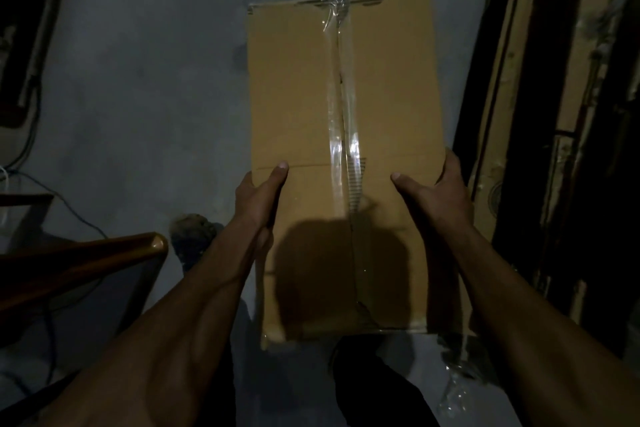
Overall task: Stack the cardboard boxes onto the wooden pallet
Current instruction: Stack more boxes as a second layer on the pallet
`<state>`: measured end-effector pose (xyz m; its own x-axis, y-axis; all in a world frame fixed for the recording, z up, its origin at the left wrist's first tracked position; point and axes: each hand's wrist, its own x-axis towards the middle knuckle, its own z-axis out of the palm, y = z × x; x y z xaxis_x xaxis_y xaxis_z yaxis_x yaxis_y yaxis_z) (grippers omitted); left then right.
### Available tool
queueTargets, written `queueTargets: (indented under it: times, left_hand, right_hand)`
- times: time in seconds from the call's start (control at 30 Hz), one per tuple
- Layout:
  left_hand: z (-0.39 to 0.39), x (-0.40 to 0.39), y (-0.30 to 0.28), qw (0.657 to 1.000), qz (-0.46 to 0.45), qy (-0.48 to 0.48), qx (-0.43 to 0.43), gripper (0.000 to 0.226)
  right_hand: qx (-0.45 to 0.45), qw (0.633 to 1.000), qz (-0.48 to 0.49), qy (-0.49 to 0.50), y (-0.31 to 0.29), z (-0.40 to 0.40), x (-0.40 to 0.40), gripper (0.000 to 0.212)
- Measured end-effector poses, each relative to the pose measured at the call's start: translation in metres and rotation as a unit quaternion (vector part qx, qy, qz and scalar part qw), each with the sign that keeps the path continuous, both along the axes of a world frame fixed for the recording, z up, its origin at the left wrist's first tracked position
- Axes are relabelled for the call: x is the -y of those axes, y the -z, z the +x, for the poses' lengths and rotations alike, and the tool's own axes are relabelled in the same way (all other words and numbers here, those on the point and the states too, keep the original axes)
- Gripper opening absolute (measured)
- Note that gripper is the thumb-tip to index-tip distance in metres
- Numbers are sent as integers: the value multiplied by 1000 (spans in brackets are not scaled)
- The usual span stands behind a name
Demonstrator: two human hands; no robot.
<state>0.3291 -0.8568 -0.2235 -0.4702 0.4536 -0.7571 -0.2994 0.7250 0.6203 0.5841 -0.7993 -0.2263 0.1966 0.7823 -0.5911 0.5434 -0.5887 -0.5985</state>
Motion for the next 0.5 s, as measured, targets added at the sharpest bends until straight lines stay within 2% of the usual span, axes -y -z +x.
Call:
queueTargets:
  times: [0.17, 0.23, 0.3, 0.37, 0.5]
  left_hand:
    - [-16, -17, -89, 998, 32, 24, -39, 46]
    - [-25, -25, -137, 994, 44, 57, -87, 63]
    - [-38, -38, -192, 980, 42, 108, -160, 76]
    - [-53, -47, -242, 961, 31, 151, -229, 78]
    - [-90, -62, -329, 937, 40, 189, -291, 89]
  right_hand:
    - [5, 999, 33, -4, -96, -14, -22, 94]
    - [22, 998, 49, -14, -147, -24, -30, 94]
    - [32, 996, 77, -19, -201, -36, -40, 94]
    - [38, 995, 96, -17, -250, -54, -49, 95]
    - [53, 990, 128, -26, -336, -99, -62, 99]
